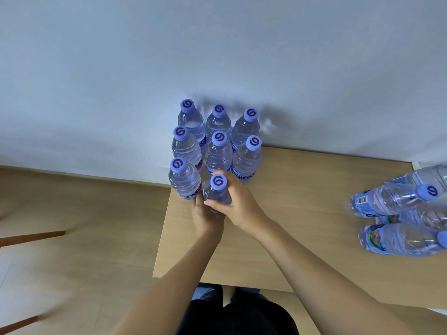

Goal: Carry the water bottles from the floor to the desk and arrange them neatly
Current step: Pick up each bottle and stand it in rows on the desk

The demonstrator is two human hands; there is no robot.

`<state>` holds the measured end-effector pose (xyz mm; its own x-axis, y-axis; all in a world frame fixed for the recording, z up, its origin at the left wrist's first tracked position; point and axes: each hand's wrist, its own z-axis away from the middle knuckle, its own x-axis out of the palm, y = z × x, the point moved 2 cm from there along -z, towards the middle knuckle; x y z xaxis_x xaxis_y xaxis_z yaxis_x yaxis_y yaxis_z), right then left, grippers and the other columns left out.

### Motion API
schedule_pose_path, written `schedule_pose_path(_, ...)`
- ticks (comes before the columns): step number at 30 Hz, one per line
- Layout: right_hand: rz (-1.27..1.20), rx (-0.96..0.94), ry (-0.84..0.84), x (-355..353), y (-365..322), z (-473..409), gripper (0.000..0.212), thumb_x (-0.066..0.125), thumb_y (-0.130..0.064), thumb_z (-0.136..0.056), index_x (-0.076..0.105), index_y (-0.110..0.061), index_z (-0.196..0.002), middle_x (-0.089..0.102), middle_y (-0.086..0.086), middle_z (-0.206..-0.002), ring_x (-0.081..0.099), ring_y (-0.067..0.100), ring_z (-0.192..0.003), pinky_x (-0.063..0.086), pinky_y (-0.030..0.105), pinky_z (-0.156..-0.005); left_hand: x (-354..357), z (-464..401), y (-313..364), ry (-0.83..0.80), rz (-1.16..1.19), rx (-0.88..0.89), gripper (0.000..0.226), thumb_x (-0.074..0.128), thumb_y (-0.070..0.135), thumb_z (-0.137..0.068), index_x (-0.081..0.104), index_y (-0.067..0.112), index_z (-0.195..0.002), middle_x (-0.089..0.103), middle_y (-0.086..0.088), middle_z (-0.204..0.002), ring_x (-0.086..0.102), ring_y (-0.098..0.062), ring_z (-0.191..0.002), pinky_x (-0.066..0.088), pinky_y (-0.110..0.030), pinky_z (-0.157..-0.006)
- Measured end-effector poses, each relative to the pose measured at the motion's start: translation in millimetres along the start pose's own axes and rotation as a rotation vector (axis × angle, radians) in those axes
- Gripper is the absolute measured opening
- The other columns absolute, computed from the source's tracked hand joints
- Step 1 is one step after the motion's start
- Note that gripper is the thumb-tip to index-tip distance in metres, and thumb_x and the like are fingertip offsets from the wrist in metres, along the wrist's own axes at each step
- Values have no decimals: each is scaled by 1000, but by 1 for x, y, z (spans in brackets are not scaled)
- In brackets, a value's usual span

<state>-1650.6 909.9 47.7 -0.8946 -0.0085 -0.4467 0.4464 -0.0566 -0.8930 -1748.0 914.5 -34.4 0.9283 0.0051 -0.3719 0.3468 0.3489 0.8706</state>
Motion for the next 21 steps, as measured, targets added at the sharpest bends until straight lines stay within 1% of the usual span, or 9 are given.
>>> schedule_pose_path(3, 73, -32, 34, -3, 3, -9, 61, 82, -21, -78, 53, -8, -129, 41, -8, -129, 40, 6, -123, 28, 12, -107, 5, -3, 4, 53, -47, -44, 44, 64, 9, -78, 56, 10, -122, 63, -5, -112, 61, -24, -98, 43, -26, -76)
schedule_pose_path(5, 107, -33, 47, -5, 4, -14, 61, 83, -23, -77, 54, -9, -129, 33, -7, -127, 41, 11, -124, 26, 10, -106, 7, -4, 5, 74, -87, -65, 40, 61, 8, -79, 56, 6, -119, 66, -8, -106, 62, -28, -95, 43, -28, -73)
schedule_pose_path(6, 120, -28, 46, -5, 5, -16, 60, 82, -25, -78, 54, -10, -129, 31, -6, -125, 41, 14, -123, 27, 12, -105, 8, -5, 6, 81, -107, -73, 38, 59, 8, -80, 57, 4, -118, 66, -9, -104, 62, -29, -93, 42, -28, -72)
schedule_pose_path(9, 138, -17, 34, -7, 6, -21, 60, 81, -25, -79, 53, -11, -131, 33, -2, -126, 42, 19, -124, 30, 18, -105, 13, -7, 11, 122, -146, -96, 35, 57, 8, -83, 57, 3, -118, 68, -11, -103, 61, -30, -92, 38, -27, -71)
schedule_pose_path(11, 139, -5, 14, -9, 7, -24, 61, 81, -24, -80, 52, -11, -133, 34, 2, -129, 41, 22, -127, 29, 20, -107, 15, -8, 14, 135, -147, -131, 34, 56, 9, -85, 57, 4, -119, 69, -11, -104, 62, -31, -93, 39, -28, -72)
schedule_pose_path(14, 134, -2, -1, -9, 8, -25, 62, 80, -23, -80, 51, -13, -134, 34, 4, -130, 39, 22, -129, 30, 23, -108, 16, -8, 16, 131, -123, -134, 35, 56, 9, -85, 57, 3, -120, 68, -11, -106, 62, -31, -94, 40, -27, -73)
schedule_pose_path(17, 133, -5, 1, -8, 8, -24, 64, 81, -23, -80, 50, -14, -135, 34, 5, -131, 40, 22, -129, 31, 24, -108, 15, -5, 18, 112, -86, -162, 35, 57, 9, -85, 56, 4, -120, 68, -9, -104, 61, -27, -90, 40, -26, -73)
schedule_pose_path(20, 127, 1, 13, -9, 9, -23, 68, 81, -23, -79, 47, -15, -138, 34, 5, -131, 40, 21, -128, 31, 23, -106, 12, 3, 20, 64, -6, -144, 41, 62, 7, -79, 54, 7, -119, 64, 1, -91, 56, -13, -78, 42, -26, -71)
schedule_pose_path(21, 124, 1, 21, -9, 9, -22, 71, 81, -23, -79, 45, -15, -140, 35, 5, -132, 39, 20, -129, 31, 22, -105, 10, 7, 21, 47, 22, -126, 44, 63, 6, -77, 52, 8, -120, 63, 4, -91, 57, -9, -79, 43, -25, -70)
